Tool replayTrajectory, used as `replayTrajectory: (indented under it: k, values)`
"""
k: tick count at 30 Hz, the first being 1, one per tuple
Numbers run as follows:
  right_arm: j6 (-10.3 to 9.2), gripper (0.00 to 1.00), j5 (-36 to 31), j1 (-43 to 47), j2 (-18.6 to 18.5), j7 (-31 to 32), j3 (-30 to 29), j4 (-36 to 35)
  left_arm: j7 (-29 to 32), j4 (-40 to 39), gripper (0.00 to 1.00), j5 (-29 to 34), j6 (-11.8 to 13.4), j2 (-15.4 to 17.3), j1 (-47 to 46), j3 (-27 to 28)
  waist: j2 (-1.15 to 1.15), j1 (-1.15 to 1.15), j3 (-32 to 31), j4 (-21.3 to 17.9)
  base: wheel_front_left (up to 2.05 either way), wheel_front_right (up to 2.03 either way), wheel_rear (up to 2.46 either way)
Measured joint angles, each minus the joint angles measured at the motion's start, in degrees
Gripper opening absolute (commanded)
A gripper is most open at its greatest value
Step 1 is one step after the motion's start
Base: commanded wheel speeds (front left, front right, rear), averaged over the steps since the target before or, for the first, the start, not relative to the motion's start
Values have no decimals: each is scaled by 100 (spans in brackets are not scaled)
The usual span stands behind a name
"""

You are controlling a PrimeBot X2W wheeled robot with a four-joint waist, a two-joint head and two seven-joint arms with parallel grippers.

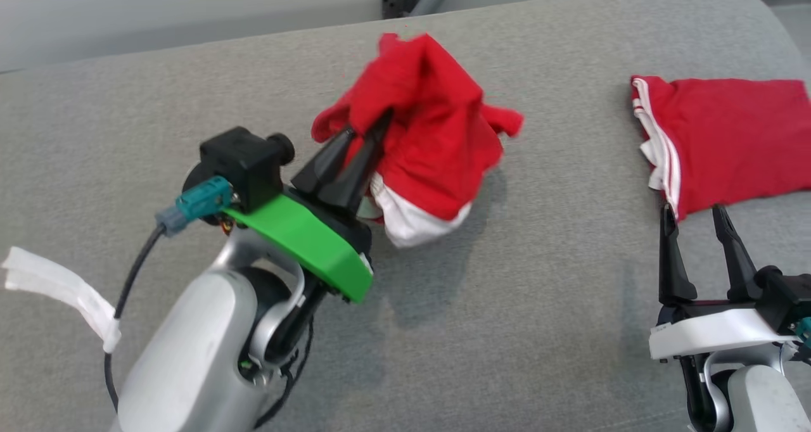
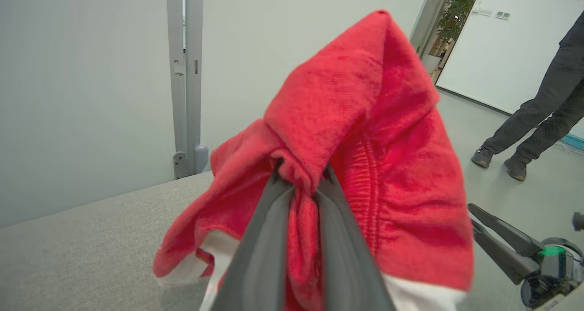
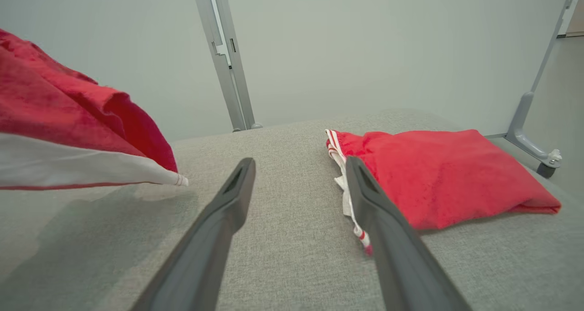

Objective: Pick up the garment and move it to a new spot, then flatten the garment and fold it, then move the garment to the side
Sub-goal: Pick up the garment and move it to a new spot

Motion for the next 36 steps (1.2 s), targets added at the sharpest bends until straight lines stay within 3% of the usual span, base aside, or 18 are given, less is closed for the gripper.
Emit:
replayTrajectory:
  k: [5, 9, 15, 23, 24, 25, 26, 30, 36]
  values:
    - [0, 100, 70, 86, -1, -1, -56, -36, 363, -573, 0, 18, 213, 87, 421, -212, 0, 0, -11, -293, 0, 0, 0]
    - [0, 100, 83, 92, 0, 0, -44, -44, 525, -397, 0, -21, 346, 178, 745, -272, 0, 0, 62, -393, 0, 0, 0]
    - [0, 100, 123, 34, 0, -1, 34, -22, 312, 1053, 0, 66, 263, 125, 781, -412, 0, 0, 207, -424, 0, 0, 0]
    - [0, 100, 89, -8, 2, -1, 67, 67, -516, 2998, 0, 366, 116, -297, 361, -581, 0, 0, 174, -408, 0, 0, 0]
    - [0, 100, 69, -4, 3, 0, 57, 79, -631, 3119, 21, 363, 115, -349, 338, -580, 0, 0, 153, -404, 0, 0, 0]
    - [0, 100, 66, 8, 4, -1, 37, 90, -764, 3230, 48, 387, 107, -388, 317, -602, 0, 0, 123, -396, 0, 0, 0]
    - [0, 100, 59, 27, 3, -1, 9, 94, -878, 3293, 100, 416, 91, -413, 311, -622, 0, 0, 92, -386, 0, 0, 0]
    - [0, 100, -10, 131, 3, -1, -76, 97, -1341, 3345, 100, 605, 152, -401, 326, -634, 0, 0, -58, -318, 0, 0, 0]
    - [0, 100, -147, 296, 4, -1, -248, 19, -2001, 2693, 100, 604, 470, -141, 853, -353, 0, 0, -314, -144, 0, 0, 0]
